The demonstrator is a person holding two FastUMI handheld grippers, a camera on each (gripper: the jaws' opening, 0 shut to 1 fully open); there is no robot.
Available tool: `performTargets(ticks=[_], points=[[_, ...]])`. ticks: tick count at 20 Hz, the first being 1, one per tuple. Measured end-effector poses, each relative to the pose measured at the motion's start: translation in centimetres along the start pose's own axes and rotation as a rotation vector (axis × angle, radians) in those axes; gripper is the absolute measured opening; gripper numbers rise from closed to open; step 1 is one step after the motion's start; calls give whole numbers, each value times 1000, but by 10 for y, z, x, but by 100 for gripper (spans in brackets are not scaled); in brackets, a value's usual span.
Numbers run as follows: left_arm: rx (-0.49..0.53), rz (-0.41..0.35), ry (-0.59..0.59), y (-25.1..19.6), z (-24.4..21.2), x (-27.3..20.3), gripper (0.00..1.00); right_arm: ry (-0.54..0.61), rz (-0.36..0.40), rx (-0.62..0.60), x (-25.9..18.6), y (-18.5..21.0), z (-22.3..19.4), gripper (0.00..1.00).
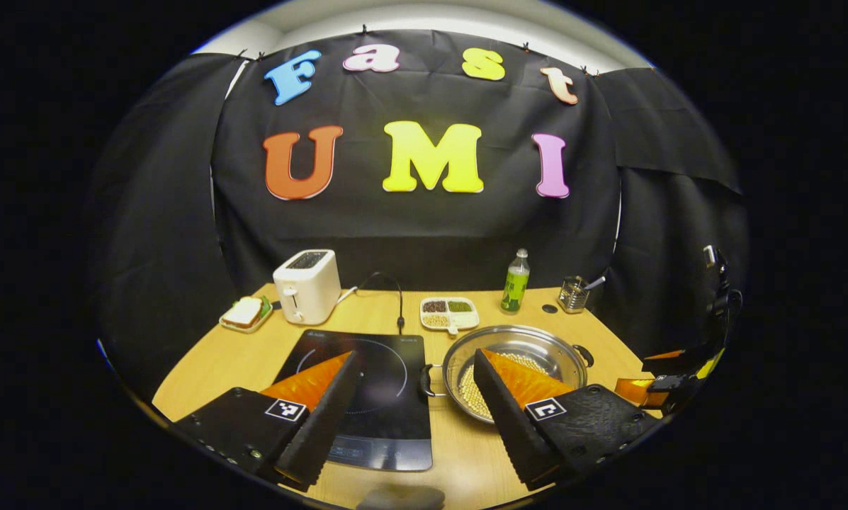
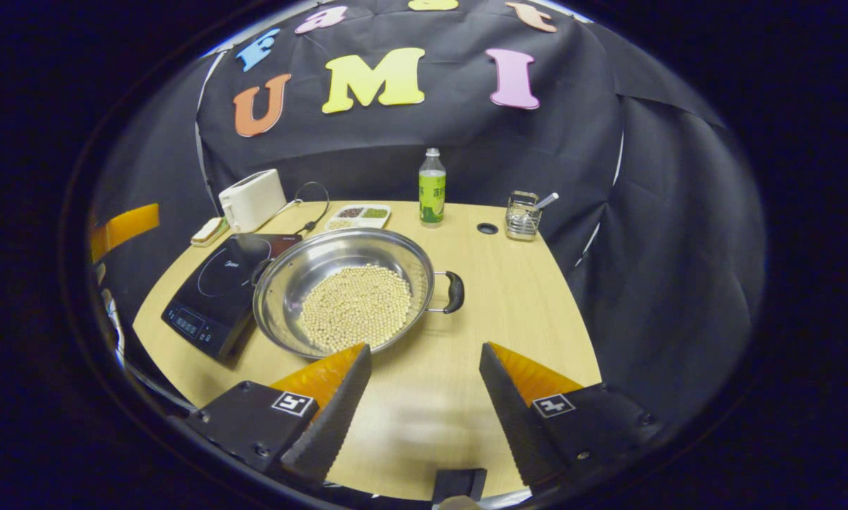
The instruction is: First push the handle of the pot to place it horizontally, then grasp the pot with both hands and set it on the induction cooktop.
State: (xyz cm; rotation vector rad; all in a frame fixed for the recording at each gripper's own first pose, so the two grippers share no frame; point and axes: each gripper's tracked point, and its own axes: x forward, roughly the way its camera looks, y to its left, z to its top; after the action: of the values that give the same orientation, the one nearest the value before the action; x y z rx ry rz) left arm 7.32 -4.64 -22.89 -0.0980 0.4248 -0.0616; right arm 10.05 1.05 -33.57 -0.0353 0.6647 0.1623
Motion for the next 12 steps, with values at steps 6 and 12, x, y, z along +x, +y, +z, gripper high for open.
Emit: performTargets(ticks=[6, 12], points=[[-33, 13, 153, -20, -57, 62, 96, 45, 26, 10, 51, -10, 12, 97], [-6, 42, 261, -27, -89, 115, 96, 101, 61, -3, 112, -14, 22, 99]])
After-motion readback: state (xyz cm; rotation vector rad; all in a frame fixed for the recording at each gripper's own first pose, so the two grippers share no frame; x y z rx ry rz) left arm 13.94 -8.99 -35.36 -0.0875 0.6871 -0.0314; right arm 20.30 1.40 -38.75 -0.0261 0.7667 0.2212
